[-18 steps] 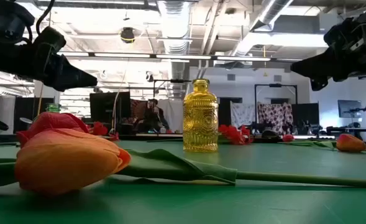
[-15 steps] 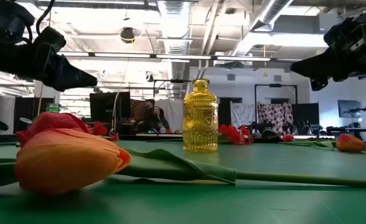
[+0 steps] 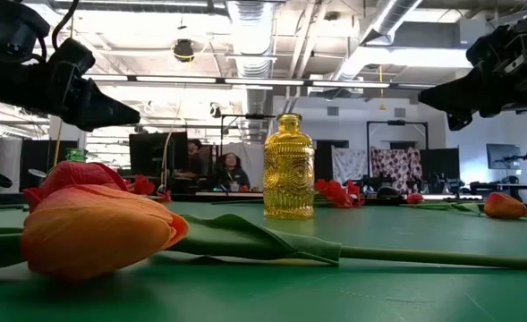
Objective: Sort flowers into vase by color
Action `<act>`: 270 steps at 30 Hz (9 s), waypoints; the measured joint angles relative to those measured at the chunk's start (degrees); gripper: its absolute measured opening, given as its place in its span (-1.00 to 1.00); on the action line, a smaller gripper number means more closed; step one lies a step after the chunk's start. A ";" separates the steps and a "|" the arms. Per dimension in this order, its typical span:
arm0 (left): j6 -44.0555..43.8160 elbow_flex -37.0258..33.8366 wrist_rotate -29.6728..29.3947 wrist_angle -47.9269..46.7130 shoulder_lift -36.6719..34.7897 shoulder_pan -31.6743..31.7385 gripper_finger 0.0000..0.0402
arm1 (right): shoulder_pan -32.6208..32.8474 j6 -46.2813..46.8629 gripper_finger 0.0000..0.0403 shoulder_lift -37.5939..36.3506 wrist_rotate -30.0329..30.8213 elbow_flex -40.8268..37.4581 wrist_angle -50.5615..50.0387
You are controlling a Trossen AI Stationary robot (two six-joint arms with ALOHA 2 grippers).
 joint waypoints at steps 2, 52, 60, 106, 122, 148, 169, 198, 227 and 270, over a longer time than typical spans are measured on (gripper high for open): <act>0.00 -0.02 0.00 0.02 -0.02 0.02 -0.32 | 0.00 0.00 -0.73 0.00 -0.02 -0.01 0.00; 0.02 -0.01 -0.01 0.01 -0.01 0.00 -0.32 | 0.00 0.00 -0.73 -0.02 -0.02 -0.01 0.02; -33.99 -0.01 3.09 0.90 -0.04 -0.03 -0.32 | 0.00 -3.85 -0.73 0.00 0.02 0.00 0.68; -6.24 41.05 12.19 3.95 58.16 20.60 -0.32 | -0.48 1.60 -0.73 29.09 19.27 16.92 11.33; 2.11 70.40 17.06 -4.19 93.86 21.18 -0.32 | 0.63 2.45 -0.73 34.84 14.40 18.51 10.47; 20.71 75.87 14.07 -22.99 105.49 22.81 0.15 | 1.18 2.03 -0.73 42.59 14.36 18.49 10.50; 15.06 76.59 17.78 -25.65 106.29 25.24 -0.90 | 1.55 4.23 -0.73 43.19 13.82 18.49 10.85; -4.65 59.69 34.61 -0.50 74.45 22.31 -1.00 | 1.95 14.03 -0.73 43.16 11.72 18.49 15.90; -40.68 15.90 37.97 78.16 53.37 14.90 -1.00 | 1.84 3.54 -0.73 53.13 13.38 18.49 34.15; -6.41 13.21 19.70 10.27 11.35 10.91 -1.00 | 2.53 -4.00 -0.72 82.99 -4.10 50.21 33.83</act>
